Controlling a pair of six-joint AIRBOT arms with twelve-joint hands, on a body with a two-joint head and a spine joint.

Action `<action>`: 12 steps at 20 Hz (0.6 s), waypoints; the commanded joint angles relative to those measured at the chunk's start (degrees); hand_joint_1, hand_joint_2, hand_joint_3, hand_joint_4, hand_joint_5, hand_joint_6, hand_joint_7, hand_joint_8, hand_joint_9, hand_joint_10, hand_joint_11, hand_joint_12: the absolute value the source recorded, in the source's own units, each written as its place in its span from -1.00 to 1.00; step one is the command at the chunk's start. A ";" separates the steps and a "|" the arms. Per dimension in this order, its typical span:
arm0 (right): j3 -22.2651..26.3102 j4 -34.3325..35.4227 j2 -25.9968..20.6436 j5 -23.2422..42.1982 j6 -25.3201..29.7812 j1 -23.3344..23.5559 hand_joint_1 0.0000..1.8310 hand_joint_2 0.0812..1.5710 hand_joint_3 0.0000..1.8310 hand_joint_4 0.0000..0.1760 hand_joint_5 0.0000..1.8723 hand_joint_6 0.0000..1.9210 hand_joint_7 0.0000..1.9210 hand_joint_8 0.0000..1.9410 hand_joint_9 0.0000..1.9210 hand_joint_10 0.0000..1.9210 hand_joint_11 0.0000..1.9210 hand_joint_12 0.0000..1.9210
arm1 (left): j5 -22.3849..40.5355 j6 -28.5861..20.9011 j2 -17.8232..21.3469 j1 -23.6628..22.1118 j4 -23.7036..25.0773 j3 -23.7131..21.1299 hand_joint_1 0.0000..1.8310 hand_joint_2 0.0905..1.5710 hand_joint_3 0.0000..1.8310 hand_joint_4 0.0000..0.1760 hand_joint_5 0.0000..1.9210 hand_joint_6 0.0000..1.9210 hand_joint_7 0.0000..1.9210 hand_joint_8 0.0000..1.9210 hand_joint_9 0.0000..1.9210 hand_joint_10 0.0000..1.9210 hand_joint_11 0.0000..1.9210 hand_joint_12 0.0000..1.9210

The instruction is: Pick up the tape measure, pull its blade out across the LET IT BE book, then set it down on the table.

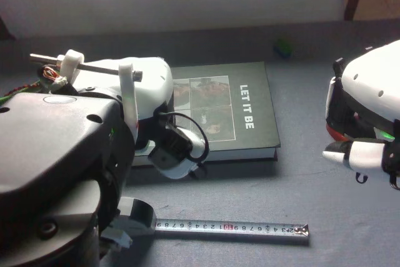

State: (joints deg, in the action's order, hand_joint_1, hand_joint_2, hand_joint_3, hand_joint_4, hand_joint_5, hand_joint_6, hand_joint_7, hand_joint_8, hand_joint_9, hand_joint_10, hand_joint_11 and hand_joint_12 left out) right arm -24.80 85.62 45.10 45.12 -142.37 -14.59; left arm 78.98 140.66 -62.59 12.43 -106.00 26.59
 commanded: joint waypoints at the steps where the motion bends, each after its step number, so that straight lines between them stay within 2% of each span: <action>1: 0.17 -4.17 -0.26 1.74 0.00 0.43 -0.86 0.38 -0.81 0.23 -0.86 -0.98 -0.80 -0.95 -0.85 -0.93 -0.99 -0.40 | 1.12 -0.35 0.06 -0.58 4.85 -0.12 -0.79 0.39 -0.87 -0.23 -0.71 -0.92 -0.72 -0.96 -0.81 -0.94 -0.99 -0.44; 2: 0.17 -4.17 -0.26 1.68 -0.05 0.37 -0.87 0.48 -0.98 0.23 -0.86 -1.00 -0.79 -1.00 -0.83 -0.99 -1.00 -0.38 | 0.98 -0.36 0.08 -0.74 4.84 -0.10 -0.79 0.46 -0.98 -0.24 -0.68 -0.98 -0.71 -0.99 -0.79 -0.98 -1.00 -0.43; 5: 0.17 -4.17 -0.26 1.61 -0.20 0.33 -0.87 0.48 -0.99 0.19 -0.85 -1.00 -0.79 -1.00 -0.82 -0.99 -1.00 -0.37 | -1.89 -0.36 1.32 -1.99 3.73 0.04 -0.79 0.47 -0.99 -0.30 -0.68 -0.99 -0.73 -1.00 -0.79 -0.99 -1.00 -0.42; 9: 0.17 -4.17 -0.26 1.38 -0.22 0.19 -0.87 0.48 -1.00 0.15 -0.84 -1.00 -0.79 -1.00 -0.81 -0.99 -1.00 -0.34 | -10.52 -1.50 8.14 -3.13 1.64 -1.05 -0.78 0.46 -1.00 -0.40 -0.65 -1.00 -0.68 -0.99 -0.76 -0.99 -1.00 -0.34; 11: 0.17 -4.17 -0.28 1.29 -0.26 0.17 -0.87 0.48 -1.00 0.15 -0.83 -1.00 -0.79 -1.00 -0.80 -1.00 -1.00 -0.33 | -17.23 -3.30 12.83 -2.35 0.83 -1.76 -0.72 0.41 -1.00 -0.57 -0.66 -1.00 -0.67 -1.00 -0.74 -1.00 -1.00 -0.25; 12: 0.17 -4.17 -0.30 1.19 -0.32 0.15 -0.87 0.48 -1.00 0.15 -0.83 -1.00 -0.79 -1.00 -0.80 -0.99 -1.00 -0.33 | -20.71 -3.60 14.77 -2.16 0.01 -1.77 -0.68 0.35 -1.00 -0.78 -0.67 -1.00 -0.67 -1.00 -0.73 -1.00 -1.00 -0.21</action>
State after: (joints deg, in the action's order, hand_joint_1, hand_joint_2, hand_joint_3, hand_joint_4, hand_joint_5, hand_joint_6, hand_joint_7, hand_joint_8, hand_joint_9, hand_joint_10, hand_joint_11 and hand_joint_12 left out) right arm -24.80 85.65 45.06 44.71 -142.67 -14.59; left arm 61.14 137.45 -47.13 10.44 -110.28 24.93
